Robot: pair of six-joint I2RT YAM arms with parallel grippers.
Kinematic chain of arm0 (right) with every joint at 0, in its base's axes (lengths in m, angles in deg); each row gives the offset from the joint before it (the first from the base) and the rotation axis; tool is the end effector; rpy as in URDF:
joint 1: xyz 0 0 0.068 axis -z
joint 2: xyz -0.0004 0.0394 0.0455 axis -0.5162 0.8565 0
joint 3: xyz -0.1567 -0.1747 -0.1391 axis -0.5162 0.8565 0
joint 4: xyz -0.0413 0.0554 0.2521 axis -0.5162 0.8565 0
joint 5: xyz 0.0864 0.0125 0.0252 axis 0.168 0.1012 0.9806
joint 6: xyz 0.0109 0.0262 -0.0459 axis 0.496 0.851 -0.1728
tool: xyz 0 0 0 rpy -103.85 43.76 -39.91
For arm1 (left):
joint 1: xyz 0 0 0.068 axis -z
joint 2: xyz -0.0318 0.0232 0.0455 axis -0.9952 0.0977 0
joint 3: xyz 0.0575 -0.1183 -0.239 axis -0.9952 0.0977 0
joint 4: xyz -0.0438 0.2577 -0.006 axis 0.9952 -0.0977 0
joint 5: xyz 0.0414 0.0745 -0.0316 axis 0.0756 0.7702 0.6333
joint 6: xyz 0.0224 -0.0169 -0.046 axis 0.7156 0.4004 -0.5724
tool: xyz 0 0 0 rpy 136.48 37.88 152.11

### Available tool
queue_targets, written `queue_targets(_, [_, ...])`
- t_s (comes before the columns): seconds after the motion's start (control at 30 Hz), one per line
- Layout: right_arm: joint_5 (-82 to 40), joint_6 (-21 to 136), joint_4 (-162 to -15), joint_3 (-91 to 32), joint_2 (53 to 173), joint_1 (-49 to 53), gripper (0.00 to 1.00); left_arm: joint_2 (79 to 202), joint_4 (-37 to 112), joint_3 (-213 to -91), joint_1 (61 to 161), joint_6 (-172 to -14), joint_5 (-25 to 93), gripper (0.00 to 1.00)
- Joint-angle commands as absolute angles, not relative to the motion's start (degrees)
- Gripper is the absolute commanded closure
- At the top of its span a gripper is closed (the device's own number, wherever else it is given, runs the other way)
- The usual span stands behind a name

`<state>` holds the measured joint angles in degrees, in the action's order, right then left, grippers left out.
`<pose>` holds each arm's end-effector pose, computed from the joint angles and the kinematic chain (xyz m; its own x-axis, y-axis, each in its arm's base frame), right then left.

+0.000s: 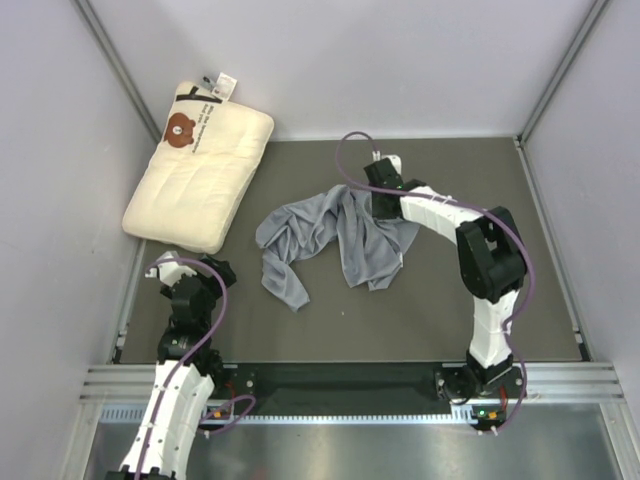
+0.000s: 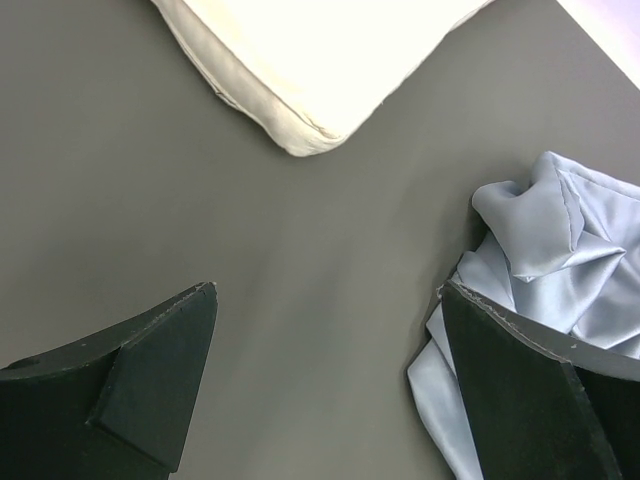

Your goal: Put the pillow into the pillowcase

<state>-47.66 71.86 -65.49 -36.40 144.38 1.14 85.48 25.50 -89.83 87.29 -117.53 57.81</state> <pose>0.3757 0.2027 0.1991 -0.7605 -0.0469 -0.6476 -0.0289 0.9988 -0.0383 0.1263 0.0031 0.1811 -0.1658 -0.5665 -0.8072 -0.3732 0.7937 -0.4804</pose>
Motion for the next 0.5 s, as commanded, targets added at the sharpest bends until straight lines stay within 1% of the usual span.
queue_targets(0.0, [-43.09,73.02,-65.79,-37.02,142.38,6.89,1.00,85.95,28.02,-91.06,87.21,-118.05,58.13,0.01])
queue_targets(0.03, [-41.24,74.60,-66.31,-36.05,141.33,11.34,1.00,86.13,28.11,-91.06,87.21,-118.13,58.13,0.01])
queue_targets(0.07, [-38.61,75.48,-66.84,-34.30,139.14,13.74,1.00,86.13,28.11,-91.06,87.21,-118.13,58.04,0.01])
queue_targets(0.13, [-38.59,77.59,-67.02,-32.88,136.67,20.31,1.00,86.13,28.20,-90.97,87.21,-118.13,57.78,0.02])
queue_targets(0.27, [-42.62,80.06,-66.58,-30.33,129.12,28.77,1.00,86.48,28.64,-90.97,87.21,-117.96,57.51,0.02])
queue_targets(0.37, [-40.28,82.52,-67.19,-29.10,125.34,35.63,1.00,86.65,28.64,-90.97,87.21,-117.96,57.07,0.02])
queue_targets(0.4, [-38.26,82.35,-68.33,-28.14,124.80,36.43,0.94,86.57,28.99,-90.97,87.21,-117.70,56.81,0.02])
queue_targets(0.43, [-36.41,80.26,-69.03,-28.21,124.62,36.70,0.80,86.57,29.43,-90.88,87.21,-117.35,56.02,0.01])
queue_targets(0.47, [-34.91,79.63,-67.65,-30.39,125.83,36.53,0.42,86.57,30.04,-90.79,87.21,-116.82,53.67,0.01])
